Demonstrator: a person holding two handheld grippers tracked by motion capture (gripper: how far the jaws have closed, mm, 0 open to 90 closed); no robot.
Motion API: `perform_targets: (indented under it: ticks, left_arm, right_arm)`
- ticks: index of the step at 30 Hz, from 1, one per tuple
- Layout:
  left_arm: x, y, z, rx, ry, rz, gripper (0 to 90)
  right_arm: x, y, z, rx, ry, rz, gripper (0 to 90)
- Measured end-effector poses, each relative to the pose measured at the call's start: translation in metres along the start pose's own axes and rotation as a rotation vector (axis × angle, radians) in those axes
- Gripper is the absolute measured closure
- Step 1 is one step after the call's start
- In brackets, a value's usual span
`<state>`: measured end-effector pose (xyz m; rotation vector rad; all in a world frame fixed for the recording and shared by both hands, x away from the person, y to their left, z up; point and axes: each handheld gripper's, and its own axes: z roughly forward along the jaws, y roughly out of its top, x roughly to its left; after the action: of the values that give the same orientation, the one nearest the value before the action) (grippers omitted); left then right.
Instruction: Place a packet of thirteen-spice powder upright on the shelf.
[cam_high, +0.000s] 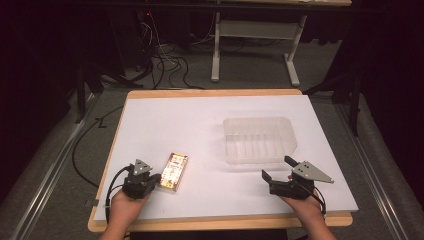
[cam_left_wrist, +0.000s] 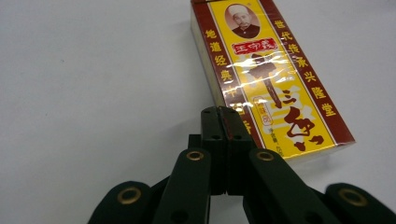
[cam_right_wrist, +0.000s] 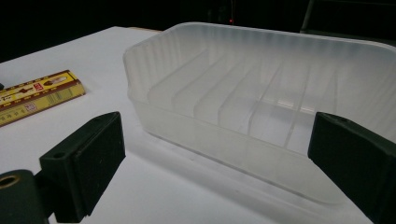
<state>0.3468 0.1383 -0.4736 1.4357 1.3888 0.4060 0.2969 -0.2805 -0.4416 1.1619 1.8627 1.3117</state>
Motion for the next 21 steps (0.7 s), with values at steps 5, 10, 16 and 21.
perform_targets:
  ticks: [5,10,16,21]
  left_arm:
    - [-0.007,0.009,-0.001,-0.027,0.003,-0.005,71.7]
    - [-0.016,0.016,0.002,-0.012,0.038,0.011,59.4]
    - [-0.025,0.023,0.008,0.047,0.067,0.008,43.3]
    - [-0.034,0.028,0.014,0.174,0.071,-0.031,38.1]
  right_arm:
    - [-0.004,-0.001,0.002,0.007,-0.002,0.013,4.2]
    - [-0.006,-0.001,0.003,0.01,-0.005,0.018,4.2]
    - [-0.005,-0.001,0.003,0.011,0.002,0.011,4.3]
    - [-0.004,-0.001,0.004,0.015,0.008,0.001,4.3]
